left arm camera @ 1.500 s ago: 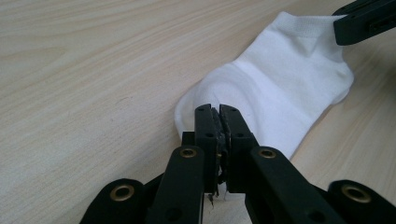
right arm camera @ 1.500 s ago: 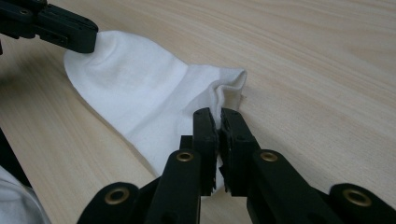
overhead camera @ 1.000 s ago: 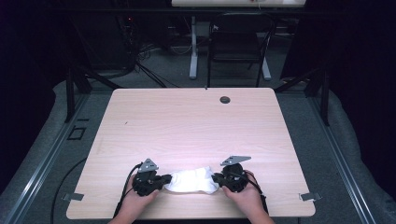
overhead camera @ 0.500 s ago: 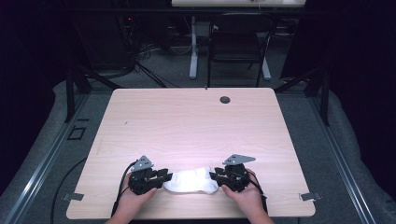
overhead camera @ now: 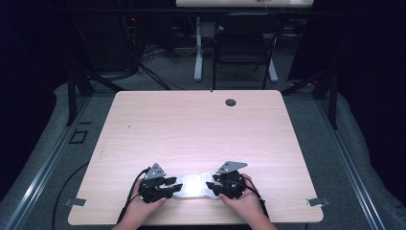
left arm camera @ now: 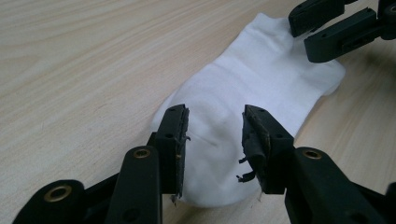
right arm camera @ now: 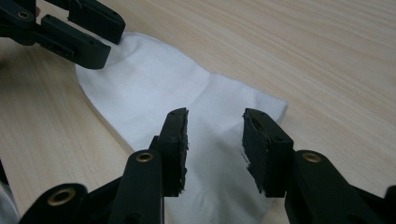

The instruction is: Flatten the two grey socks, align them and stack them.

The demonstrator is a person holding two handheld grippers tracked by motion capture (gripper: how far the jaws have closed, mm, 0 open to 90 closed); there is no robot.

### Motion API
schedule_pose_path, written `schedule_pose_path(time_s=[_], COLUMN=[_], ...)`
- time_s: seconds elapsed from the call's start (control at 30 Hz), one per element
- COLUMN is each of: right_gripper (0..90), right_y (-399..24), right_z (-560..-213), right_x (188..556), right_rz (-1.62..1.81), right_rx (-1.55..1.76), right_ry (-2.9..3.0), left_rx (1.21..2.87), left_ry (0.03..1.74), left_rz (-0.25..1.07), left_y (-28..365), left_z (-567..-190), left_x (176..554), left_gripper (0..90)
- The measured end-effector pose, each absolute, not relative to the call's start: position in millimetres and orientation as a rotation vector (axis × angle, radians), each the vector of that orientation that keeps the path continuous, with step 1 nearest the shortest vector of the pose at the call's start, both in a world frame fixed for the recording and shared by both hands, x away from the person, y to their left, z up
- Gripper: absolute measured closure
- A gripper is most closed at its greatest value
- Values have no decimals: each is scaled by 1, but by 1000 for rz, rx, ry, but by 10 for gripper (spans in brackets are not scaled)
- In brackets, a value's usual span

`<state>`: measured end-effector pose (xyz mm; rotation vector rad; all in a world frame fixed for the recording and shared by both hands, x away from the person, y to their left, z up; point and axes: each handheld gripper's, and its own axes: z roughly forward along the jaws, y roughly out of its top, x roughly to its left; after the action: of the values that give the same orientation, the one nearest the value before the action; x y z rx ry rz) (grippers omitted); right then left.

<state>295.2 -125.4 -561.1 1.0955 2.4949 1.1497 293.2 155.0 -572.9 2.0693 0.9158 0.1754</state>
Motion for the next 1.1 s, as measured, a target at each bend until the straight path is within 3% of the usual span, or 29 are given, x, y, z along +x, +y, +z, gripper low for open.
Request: schedule_pose_path(time_s=[1.1], right_gripper=[635], right_y=[-133], right_z=[-573], right_x=[298], right_rz=[1070], right_rx=[1130], right_ry=[2520], left_rx=[2079], left_ry=[918], left_rz=[161], left_y=[156], left_z=[-582], left_x=[297], left_gripper=[591])
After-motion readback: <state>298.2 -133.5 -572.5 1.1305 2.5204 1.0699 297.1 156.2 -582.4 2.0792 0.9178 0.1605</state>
